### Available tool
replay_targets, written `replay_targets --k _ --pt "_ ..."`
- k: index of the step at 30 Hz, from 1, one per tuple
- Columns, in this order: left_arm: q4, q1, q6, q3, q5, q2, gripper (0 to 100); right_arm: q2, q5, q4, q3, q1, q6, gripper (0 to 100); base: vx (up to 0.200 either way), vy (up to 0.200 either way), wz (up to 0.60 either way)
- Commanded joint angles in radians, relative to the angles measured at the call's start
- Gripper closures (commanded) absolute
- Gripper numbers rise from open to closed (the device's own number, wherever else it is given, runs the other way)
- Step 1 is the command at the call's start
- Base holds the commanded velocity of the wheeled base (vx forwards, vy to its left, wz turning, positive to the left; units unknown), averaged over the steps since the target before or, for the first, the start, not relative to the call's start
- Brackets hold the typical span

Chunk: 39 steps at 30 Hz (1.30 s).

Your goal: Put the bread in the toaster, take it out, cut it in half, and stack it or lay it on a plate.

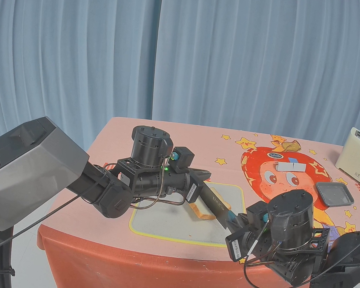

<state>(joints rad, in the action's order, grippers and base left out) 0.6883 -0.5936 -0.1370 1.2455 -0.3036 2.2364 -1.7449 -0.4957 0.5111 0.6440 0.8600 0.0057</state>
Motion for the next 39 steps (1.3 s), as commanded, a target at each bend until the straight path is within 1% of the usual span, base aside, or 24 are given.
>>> replay_targets --k 1,25,32,39 --pt "-0.006 -0.002 0.000 -0.001 0.000 0.002 100 -0.010 0.000 -0.006 -0.003 -0.003 0.000 100 0.000 0.000 0.00" --pt "-0.004 0.000 -0.001 0.002 0.000 0.006 100 -0.015 0.000 -0.003 0.000 -0.013 -0.001 100 0.000 0.000 0.00" --pt "-0.013 -0.003 0.000 0.018 -0.002 -0.021 100 -0.027 0.000 0.003 0.003 -0.015 0.000 100 0.000 0.000 0.00" --pt "-0.009 0.002 0.000 -0.005 0.000 -0.015 100 -0.010 0.000 0.000 -0.001 -0.009 0.000 100 0.000 0.000 0.00"
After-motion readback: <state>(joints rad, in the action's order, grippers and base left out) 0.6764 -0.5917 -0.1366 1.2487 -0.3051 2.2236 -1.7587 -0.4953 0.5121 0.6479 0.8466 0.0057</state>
